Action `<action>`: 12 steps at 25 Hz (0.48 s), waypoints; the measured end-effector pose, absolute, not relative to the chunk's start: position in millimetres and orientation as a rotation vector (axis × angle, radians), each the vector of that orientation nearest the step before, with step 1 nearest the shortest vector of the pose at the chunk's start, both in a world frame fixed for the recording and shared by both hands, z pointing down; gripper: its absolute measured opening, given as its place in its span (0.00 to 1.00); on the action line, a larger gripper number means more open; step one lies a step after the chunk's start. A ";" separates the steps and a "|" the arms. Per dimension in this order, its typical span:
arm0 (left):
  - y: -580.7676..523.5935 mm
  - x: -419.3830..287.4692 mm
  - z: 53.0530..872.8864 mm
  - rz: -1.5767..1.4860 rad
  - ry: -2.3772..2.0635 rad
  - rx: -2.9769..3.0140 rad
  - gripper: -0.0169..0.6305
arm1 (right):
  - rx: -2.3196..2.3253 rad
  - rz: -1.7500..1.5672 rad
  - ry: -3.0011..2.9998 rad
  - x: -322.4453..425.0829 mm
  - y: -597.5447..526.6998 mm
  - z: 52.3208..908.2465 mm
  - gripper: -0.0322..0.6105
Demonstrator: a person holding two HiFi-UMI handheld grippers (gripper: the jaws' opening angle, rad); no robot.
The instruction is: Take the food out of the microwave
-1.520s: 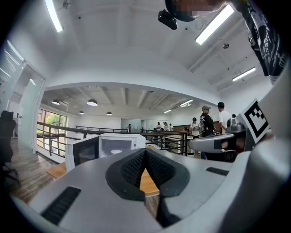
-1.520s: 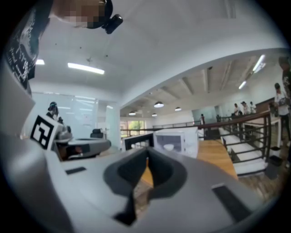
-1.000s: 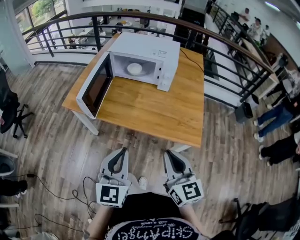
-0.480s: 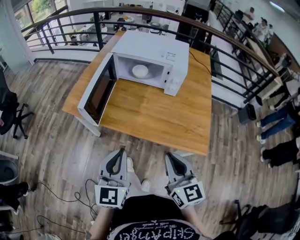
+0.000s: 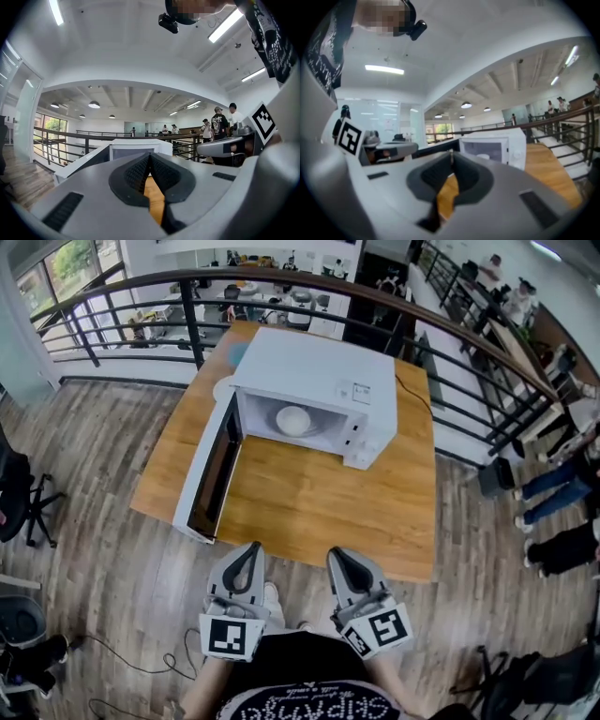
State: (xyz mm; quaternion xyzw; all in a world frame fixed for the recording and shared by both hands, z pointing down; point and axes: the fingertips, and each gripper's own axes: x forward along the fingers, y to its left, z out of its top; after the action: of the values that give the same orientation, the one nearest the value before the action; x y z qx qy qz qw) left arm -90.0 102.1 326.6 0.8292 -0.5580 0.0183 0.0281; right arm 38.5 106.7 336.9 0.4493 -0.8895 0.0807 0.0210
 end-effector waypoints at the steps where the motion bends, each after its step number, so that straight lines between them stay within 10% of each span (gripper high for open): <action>1: 96.0 -93.6 327.9 0.055 -1.709 2.564 0.08 | 1.392 0.258 -2.756 33.1 101.0 338.5 0.11; 12: 60.5 -125.0 345.9 0.090 -1.620 2.572 0.08 | 1.426 0.294 -2.712 -0.3 64.5 350.2 0.11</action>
State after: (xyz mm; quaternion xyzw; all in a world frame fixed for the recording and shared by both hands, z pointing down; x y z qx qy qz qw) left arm -125.0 60.5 345.9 0.8447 -0.5320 0.0295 0.0505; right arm -0.3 64.5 350.2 0.4629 -0.8807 0.0954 0.0316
